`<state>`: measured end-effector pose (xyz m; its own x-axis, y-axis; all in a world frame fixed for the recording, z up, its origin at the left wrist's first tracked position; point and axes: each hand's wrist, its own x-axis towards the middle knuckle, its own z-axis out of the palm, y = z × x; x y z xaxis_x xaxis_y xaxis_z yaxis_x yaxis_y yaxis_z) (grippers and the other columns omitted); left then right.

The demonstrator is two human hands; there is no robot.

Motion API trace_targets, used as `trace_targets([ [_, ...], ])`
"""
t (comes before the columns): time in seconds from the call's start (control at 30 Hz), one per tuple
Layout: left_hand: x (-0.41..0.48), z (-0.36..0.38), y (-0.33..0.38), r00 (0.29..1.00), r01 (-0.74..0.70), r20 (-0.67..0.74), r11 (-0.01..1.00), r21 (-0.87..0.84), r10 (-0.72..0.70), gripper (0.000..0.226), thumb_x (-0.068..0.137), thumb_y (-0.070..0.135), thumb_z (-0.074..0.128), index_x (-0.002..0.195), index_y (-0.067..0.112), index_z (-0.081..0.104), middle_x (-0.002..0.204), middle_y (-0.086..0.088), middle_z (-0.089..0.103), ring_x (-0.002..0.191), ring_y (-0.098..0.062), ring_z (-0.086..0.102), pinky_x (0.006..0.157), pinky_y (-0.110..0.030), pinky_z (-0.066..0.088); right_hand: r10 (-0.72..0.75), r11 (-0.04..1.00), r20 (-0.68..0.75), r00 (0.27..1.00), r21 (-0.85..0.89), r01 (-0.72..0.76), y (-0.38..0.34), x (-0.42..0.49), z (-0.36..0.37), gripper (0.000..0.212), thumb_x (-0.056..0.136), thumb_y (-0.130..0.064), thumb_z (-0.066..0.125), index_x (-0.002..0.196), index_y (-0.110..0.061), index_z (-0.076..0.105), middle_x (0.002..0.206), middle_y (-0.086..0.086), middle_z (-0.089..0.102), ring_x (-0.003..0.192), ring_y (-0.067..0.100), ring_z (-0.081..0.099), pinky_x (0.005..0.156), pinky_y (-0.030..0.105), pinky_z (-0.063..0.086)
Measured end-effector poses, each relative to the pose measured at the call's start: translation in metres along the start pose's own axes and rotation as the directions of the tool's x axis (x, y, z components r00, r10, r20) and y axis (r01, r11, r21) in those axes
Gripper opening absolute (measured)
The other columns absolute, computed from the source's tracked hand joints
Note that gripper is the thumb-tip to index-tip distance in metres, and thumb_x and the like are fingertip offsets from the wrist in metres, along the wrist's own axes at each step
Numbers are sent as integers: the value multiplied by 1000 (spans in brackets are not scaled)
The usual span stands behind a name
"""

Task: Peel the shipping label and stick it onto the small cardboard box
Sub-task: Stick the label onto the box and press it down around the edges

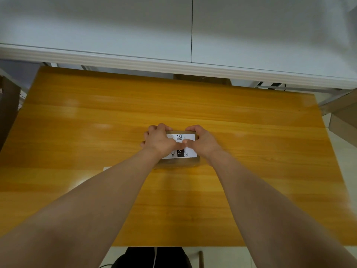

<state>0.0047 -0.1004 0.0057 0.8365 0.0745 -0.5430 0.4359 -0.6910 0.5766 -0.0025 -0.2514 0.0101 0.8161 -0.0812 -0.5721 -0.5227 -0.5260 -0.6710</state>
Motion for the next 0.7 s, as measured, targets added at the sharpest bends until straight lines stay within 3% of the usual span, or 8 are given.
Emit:
trace_targets([
  [0.13, -1, 2, 5, 1000, 18, -15, 998, 59, -17, 72, 63, 51, 84, 123, 33, 50, 134, -1, 42, 129, -25, 36, 95, -43, 30, 11, 1000, -2, 1000, -23, -11, -1, 2, -3, 47, 84, -16, 76, 127, -24, 58, 114, 3, 67, 100, 25, 69, 83, 40, 60],
  [0.27, 0, 1, 9, 998, 53, -22, 997, 50, -52, 63, 66, 50, 83, 117, 34, 51, 131, 0, 43, 128, -25, 37, 94, -43, 30, 67, 998, -24, 997, 6, -67, -6, 9, -4, 44, 76, -11, 82, 116, -21, 66, 111, 7, 72, 99, 25, 71, 83, 40, 60],
  [0.4, 2, 1, 13, 994, 103, -31, 994, 47, -101, 54, 67, 53, 81, 109, 35, 53, 130, 1, 45, 129, -25, 36, 99, -46, 32, 133, 990, -22, 991, 57, -132, -9, 15, -6, 37, 76, -11, 83, 109, -18, 69, 106, 10, 74, 92, 25, 72, 63, 29, 52],
  [0.53, 7, 2, 12, 990, 127, -47, 991, -52, -129, 34, 73, 48, 75, 97, 34, 55, 125, 1, 49, 125, -26, 37, 103, -50, 35, 179, 977, -20, 984, 122, -175, -10, 19, -5, 23, 75, -12, 83, 90, -23, 69, 102, 10, 75, 101, 30, 70, 73, 37, 52],
  [0.7, 11, 3, 11, 987, 135, -69, 982, -129, -144, 16, 82, 41, 67, 93, 31, 61, 118, -2, 53, 125, -28, 37, 104, -52, 36, 189, 967, -51, 981, 181, -177, -8, 22, -1, 12, 84, -13, 74, 79, -24, 70, 100, 8, 76, 99, 27, 70, 67, 33, 48],
])
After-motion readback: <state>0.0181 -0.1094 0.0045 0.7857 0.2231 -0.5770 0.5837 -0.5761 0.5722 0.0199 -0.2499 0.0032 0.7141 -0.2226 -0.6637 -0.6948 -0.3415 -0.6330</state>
